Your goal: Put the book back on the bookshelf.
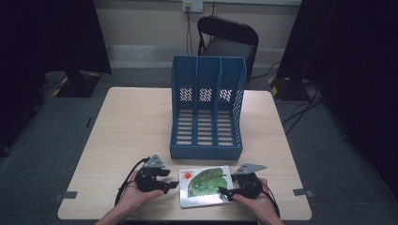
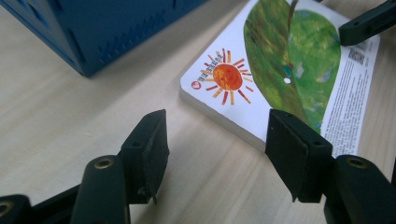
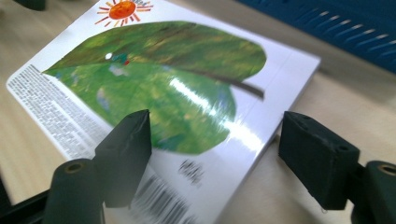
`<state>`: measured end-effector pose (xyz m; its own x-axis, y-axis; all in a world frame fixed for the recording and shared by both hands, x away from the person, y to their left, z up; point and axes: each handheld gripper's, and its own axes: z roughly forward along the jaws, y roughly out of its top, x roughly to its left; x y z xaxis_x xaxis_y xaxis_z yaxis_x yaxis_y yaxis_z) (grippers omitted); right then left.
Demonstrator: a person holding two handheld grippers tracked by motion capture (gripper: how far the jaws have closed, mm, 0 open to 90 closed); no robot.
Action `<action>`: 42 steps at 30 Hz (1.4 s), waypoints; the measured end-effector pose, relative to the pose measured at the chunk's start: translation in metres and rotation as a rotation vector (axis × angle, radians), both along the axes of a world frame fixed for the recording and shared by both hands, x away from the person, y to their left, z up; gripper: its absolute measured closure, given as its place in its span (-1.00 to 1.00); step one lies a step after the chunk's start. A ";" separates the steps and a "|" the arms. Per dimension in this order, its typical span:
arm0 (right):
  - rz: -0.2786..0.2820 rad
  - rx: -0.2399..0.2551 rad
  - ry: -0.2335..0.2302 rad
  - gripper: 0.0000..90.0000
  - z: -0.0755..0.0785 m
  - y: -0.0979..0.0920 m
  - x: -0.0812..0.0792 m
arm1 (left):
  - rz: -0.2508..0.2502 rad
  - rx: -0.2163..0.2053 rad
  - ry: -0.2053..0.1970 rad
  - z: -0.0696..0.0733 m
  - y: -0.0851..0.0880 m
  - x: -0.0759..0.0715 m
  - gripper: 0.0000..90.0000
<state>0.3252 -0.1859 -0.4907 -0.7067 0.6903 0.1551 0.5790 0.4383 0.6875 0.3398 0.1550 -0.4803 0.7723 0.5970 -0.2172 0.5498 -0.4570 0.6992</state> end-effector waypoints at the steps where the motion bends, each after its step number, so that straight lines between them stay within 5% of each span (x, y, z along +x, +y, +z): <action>1: 0.017 0.001 0.006 -0.47 0.000 0.001 -0.002 | -0.010 -0.004 0.011 -0.001 -0.001 0.000 -0.14; 5: 0.049 0.009 0.021 -0.47 -0.001 0.004 -0.006 | -0.024 0.012 0.028 -0.005 -0.003 -0.001 -0.14; 6: 0.061 0.008 0.017 -0.47 -0.001 0.006 -0.006 | -0.026 0.021 0.059 -0.009 -0.004 -0.001 -0.12; 13: 0.069 0.008 0.020 -0.50 -0.001 0.008 -0.005 | -0.014 0.005 0.070 -0.010 -0.003 -0.002 0.00; 17: 0.075 0.006 0.019 -0.55 -0.002 0.009 -0.005 | -0.010 0.018 0.060 -0.009 -0.004 -0.002 0.05; 19: 0.072 0.007 0.025 -0.57 -0.002 0.009 -0.004 | 0.034 0.016 0.058 -0.010 -0.010 -0.001 0.06; 33: 0.098 0.010 0.033 -0.59 -0.001 0.006 -0.007 | -0.015 0.041 0.032 -0.007 -0.020 0.012 0.13; 38: 0.092 0.017 0.027 -0.55 -0.002 0.006 -0.004 | 0.018 0.045 0.028 -0.006 -0.015 0.008 0.07; 42: 0.082 0.016 0.018 -0.52 -0.001 0.005 -0.002 | 0.056 0.004 0.035 0.003 0.004 -0.003 0.00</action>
